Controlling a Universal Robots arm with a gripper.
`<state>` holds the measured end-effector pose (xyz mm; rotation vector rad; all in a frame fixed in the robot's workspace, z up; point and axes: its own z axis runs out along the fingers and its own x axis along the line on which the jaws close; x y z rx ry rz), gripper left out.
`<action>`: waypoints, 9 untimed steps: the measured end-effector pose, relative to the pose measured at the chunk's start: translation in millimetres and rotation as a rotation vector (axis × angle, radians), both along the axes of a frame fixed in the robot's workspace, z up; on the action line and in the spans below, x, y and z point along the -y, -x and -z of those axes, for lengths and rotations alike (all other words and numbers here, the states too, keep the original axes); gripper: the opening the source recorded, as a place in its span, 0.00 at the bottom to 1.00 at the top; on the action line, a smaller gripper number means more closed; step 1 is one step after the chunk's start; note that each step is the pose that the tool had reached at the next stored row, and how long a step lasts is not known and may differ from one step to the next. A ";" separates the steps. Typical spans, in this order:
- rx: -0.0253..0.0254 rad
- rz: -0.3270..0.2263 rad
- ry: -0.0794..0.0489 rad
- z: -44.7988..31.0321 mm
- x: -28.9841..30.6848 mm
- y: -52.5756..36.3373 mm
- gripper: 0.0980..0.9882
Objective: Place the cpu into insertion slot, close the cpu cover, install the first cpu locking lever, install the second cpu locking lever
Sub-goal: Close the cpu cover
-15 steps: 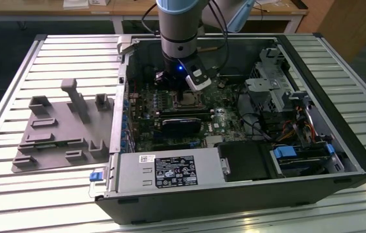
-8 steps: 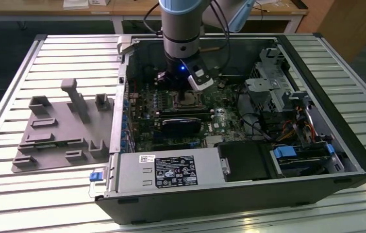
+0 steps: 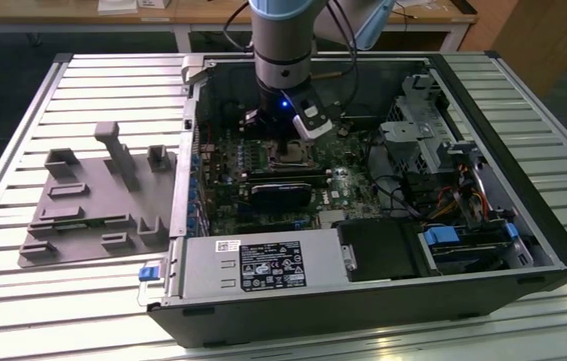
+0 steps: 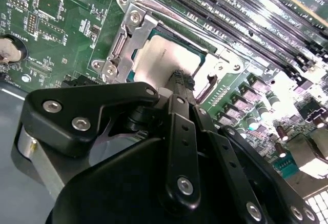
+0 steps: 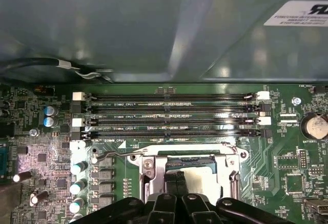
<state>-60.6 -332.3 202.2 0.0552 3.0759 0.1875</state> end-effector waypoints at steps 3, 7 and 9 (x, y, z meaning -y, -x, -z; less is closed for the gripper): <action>-0.0001 0.000 0.000 -3.4 0.0 0.0 0.00; -0.0001 0.000 0.000 -9.5 0.0 0.0 0.00; -0.0002 0.000 0.000 -13.2 0.1 0.0 0.00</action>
